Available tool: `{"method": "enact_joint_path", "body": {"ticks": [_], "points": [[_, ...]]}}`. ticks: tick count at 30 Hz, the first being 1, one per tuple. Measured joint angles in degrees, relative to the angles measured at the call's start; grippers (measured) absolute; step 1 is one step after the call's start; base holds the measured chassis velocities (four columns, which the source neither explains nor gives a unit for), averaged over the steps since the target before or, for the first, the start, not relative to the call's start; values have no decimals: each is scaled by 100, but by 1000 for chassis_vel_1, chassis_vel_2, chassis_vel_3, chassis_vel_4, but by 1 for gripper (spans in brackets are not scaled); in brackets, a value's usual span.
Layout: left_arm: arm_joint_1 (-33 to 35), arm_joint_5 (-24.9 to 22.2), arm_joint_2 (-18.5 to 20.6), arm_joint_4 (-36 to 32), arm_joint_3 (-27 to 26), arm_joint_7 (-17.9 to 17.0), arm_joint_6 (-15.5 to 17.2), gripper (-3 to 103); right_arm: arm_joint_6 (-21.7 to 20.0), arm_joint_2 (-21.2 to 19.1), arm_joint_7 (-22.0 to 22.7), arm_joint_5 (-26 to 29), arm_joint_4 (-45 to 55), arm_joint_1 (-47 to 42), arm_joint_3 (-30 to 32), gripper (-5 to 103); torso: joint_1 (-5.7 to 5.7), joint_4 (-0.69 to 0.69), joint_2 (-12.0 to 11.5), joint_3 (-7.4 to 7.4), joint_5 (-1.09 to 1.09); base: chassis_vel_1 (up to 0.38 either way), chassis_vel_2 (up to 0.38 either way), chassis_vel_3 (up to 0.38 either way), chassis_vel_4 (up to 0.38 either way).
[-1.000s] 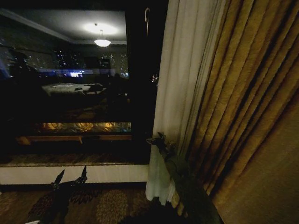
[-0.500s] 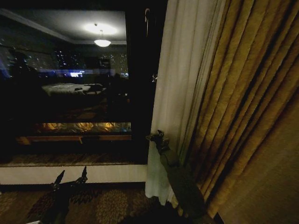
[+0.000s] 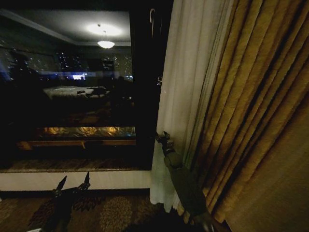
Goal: Open the curtains by pulling them apart, changing their state from closed to fully open.
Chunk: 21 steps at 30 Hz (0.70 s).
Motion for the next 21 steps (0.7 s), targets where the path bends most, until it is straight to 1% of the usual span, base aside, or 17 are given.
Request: {"method": "enact_joint_path", "body": {"ticks": [4, 6, 8, 9, 10, 11, 12, 18, 20, 21], "points": [[-12, 0, 28, -1, 2, 0, 8, 100, 2, -12, 0, 11, 0, 18, 4, 25, 0, 0, 0, 0, 0, 0, 0, 0, 0], [-12, 0, 31, -1, 2, 0, 9, 100, 2, -12, -1, 13, 0, 20, 4, 25, 0, 0, 0, 0, 0, 0, 0, 0, 0], [-12, -1, 41, -3, 2, 0, 13, 100, 2, -14, -3, 24, 0, 31, 9, 14, 0, 0, 0, 0, 0, 0, 0, 0, 0], [-12, -1, 41, -3, 2, 0, 13, 100, 2, -14, -3, 24, 0, 31, 9, 14, 0, 0, 0, 0, 0, 0, 0, 0, 0], [-12, -1, 42, -3, 2, 0, 14, 100, 2, -16, -4, 27, 0, 32, 10, 9, 0, 0, 0, 0, 0, 0, 0, 0, 0], [-14, -2, 42, -4, 2, 0, 15, 100, 2, -24, -7, 32, 2, 32, 10, 9, 0, 0, 0, 0, 0, 0, 0, 0, 0], [-16, -3, 43, -5, 2, 0, 16, 100, 2, -37, -9, 38, 11, 32, 10, 2, 0, 0, 0, 0, 0, 0, 0, 0, 0], [-16, -10, 41, -10, 4, -1, 16, 100, 2, -142, -15, 92, 157, -21, -2, 0, 0, 1, 0, 0, 0, 0, 0, 0, 0], [-14, -15, 41, -13, 4, -1, 16, 100, 2, -203, -22, 169, 268, -65, -13, 0, 0, 0, 0, 0, 0, 0, 0, 0, 0], [-14, -22, 43, -14, 1, -2, 16, 100, -8, -307, -63, 281, 408, -121, 19, 0, 0, 1, 0, 0, 1, 0, 0, 0, 0]]}}
